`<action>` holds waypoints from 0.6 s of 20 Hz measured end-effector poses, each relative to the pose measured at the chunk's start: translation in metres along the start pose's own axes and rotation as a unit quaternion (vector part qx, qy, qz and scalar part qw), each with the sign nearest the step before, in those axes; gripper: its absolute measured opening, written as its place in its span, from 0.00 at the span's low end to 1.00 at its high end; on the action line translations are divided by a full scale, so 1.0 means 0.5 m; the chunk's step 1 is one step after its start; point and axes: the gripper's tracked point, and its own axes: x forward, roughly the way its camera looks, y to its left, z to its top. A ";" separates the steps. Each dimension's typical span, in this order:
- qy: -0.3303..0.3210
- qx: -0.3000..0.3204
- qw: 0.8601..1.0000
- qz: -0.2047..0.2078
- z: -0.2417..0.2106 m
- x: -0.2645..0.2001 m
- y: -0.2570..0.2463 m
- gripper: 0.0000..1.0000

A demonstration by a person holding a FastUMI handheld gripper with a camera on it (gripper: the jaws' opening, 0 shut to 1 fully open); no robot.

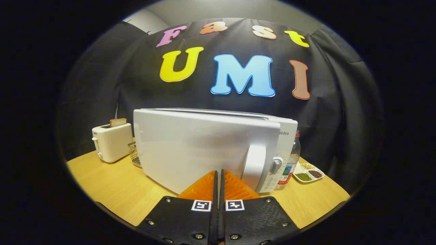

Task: Open the microwave, put the food inside, and close the microwave door.

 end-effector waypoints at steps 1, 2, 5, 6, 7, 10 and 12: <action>0.000 0.003 1.000 -0.006 0.004 0.014 -0.006 0.01; 0.000 0.004 1.000 -0.012 0.008 0.031 -0.012 0.01; 0.004 0.010 0.999 -0.031 0.018 0.079 -0.029 0.01; 0.007 0.016 0.999 -0.035 0.020 0.093 -0.032 0.01; 0.010 0.022 0.999 -0.039 0.022 0.107 -0.036 0.01; 0.018 0.033 0.998 -0.048 0.025 0.130 -0.043 0.01; 0.017 0.014 0.998 -0.062 0.027 0.130 -0.043 0.05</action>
